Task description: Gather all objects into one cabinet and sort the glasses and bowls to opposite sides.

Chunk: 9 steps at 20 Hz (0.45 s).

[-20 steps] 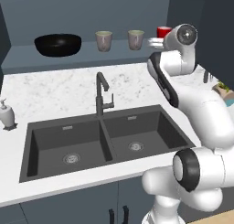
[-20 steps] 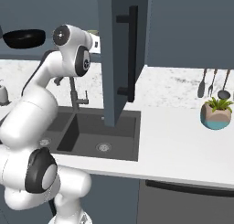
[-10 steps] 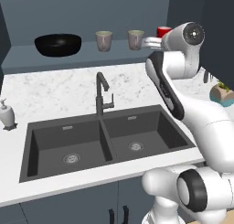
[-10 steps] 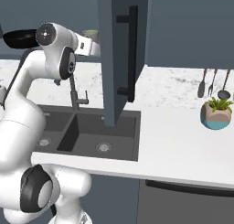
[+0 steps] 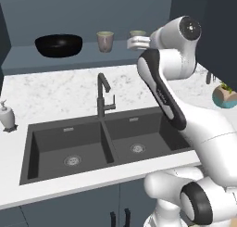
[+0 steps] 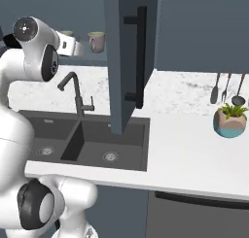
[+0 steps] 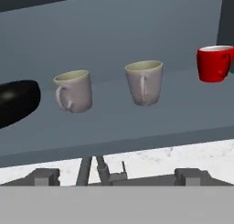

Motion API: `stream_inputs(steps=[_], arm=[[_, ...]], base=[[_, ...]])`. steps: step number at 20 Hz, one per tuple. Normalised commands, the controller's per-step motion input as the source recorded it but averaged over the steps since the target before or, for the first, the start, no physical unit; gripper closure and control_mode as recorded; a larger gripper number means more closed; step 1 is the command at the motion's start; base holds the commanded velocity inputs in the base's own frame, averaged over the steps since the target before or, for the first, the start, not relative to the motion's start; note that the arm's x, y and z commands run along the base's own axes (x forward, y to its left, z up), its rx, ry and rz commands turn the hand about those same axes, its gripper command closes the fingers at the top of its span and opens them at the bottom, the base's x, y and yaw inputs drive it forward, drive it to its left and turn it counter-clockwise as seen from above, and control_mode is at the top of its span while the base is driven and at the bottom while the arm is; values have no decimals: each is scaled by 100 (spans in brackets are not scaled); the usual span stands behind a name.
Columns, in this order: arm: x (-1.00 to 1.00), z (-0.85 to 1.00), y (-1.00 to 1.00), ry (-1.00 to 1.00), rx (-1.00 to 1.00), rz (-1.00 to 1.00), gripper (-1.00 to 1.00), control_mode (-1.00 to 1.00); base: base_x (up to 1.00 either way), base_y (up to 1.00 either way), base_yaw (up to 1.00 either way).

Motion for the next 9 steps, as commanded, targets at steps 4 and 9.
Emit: stream_inputs(steps=[4, 9], arm=[[-36, 0, 72, 0, 0, 7, -100, -100], [-15, 0, 44, 0, 0, 2, -100, -100]], base=[[0, 0, 0], [0, 0, 0]])
